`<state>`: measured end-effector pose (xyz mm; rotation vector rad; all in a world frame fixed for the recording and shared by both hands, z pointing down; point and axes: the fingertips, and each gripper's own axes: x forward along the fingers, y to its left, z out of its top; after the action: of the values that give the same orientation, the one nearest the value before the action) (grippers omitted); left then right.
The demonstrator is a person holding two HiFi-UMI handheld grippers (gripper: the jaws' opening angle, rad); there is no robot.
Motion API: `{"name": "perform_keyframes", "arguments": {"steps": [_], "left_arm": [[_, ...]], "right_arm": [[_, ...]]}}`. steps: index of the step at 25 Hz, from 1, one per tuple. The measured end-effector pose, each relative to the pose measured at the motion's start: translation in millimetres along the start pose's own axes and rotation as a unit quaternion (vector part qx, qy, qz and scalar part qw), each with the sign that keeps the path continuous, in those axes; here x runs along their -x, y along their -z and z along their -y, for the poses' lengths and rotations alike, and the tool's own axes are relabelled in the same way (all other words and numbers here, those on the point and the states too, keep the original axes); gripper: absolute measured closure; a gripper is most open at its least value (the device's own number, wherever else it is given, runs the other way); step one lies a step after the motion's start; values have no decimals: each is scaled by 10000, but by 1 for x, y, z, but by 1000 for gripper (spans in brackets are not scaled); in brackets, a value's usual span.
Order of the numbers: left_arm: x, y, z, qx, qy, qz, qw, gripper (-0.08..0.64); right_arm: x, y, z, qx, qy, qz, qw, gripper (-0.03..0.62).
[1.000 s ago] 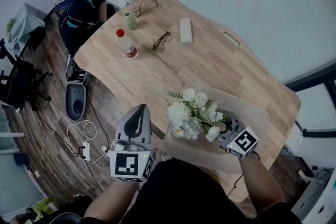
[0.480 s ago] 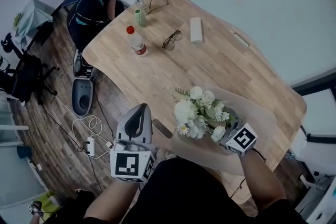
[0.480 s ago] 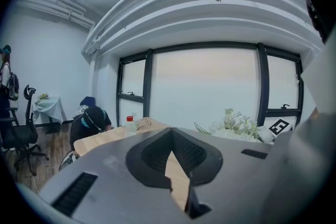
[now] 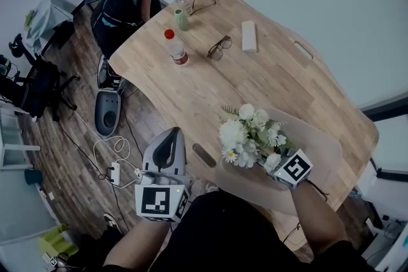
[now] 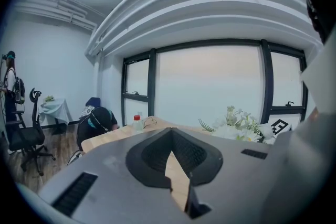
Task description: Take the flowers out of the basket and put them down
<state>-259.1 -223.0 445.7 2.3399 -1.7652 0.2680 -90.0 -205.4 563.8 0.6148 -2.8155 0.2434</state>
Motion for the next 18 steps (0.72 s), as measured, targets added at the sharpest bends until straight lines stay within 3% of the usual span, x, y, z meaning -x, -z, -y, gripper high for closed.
{"name": "perform_keyframes", "arguments": {"steps": [8, 18], "left_arm": [[7, -1, -3, -29, -60, 9, 10000, 556], [7, -14, 7, -38, 97, 173, 9998, 556]], "right_arm": [[-1, -3, 1, -218, 40, 76, 9997, 331], [9, -27, -3, -90, 119, 172, 9997, 331]]}}
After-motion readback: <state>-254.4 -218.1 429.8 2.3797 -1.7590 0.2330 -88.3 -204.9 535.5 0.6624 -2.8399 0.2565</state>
